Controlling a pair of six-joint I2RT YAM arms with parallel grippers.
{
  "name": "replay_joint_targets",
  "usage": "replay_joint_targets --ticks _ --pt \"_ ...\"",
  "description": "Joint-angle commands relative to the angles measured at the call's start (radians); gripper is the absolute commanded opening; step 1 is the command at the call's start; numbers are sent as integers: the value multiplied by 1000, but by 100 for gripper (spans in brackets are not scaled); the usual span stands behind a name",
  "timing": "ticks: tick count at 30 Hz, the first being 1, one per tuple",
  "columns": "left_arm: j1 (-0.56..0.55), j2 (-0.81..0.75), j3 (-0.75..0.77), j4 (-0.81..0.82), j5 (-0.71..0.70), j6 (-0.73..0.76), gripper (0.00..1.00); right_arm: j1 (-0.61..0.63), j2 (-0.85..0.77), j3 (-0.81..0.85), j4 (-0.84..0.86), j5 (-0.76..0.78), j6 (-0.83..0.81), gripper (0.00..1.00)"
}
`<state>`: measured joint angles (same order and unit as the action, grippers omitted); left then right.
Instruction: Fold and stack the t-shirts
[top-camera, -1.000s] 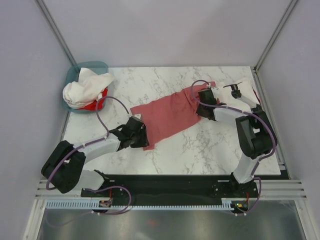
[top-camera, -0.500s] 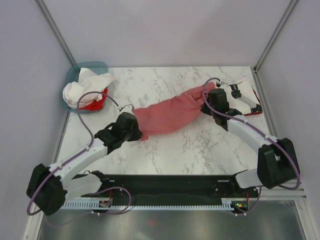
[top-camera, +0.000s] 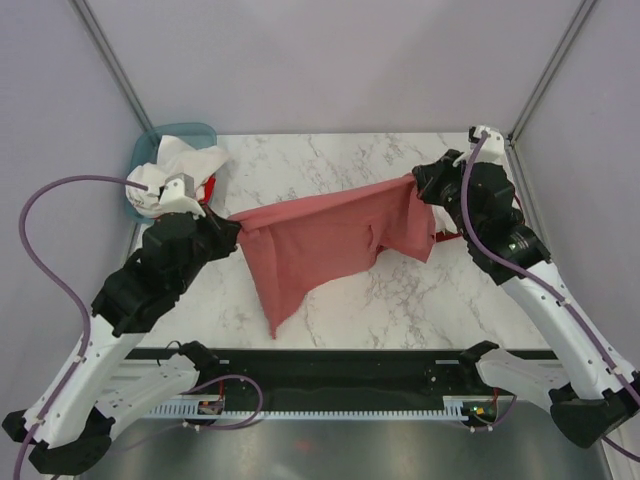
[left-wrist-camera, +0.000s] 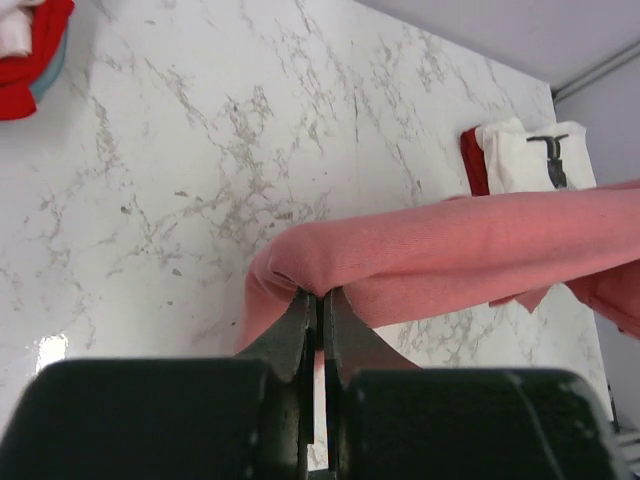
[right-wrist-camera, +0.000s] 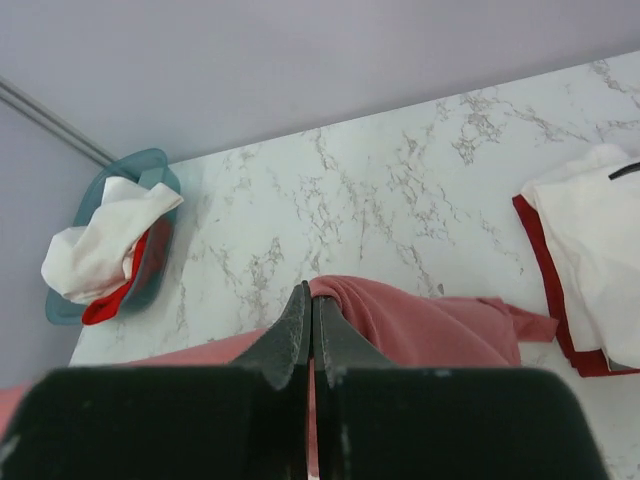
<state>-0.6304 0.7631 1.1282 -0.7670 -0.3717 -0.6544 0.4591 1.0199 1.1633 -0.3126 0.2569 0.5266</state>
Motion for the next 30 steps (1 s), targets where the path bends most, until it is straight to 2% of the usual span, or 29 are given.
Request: replay_joint_targets --ticks 1,4,7,14,21,24,28,30 --pt "5 51 111 -104 -125 9 2 41 45 177 -101 42 -59 0" --pt "6 53 162 -107 -124 18 2 93 88 318 -190 22 -82 0" --pt "6 22 192 -126 -108 36 2 110 94 425 -278 -81 -89 0" --pt "5 -120 219 -247 -24 29 2 110 -24 512 -460 -289 -74 0" --pt "5 -202 231 -321 71 -10 2 110 -101 558 -546 -386 -25 0" --pt "5 -186 258 -325 105 -7 2 110 -64 588 -553 -395 -20 0" --pt "5 -64 259 -315 73 16 2 110 108 576 -545 -397 -36 0" --pt "6 51 225 -284 39 24 2 107 176 529 -485 -400 -37 0"
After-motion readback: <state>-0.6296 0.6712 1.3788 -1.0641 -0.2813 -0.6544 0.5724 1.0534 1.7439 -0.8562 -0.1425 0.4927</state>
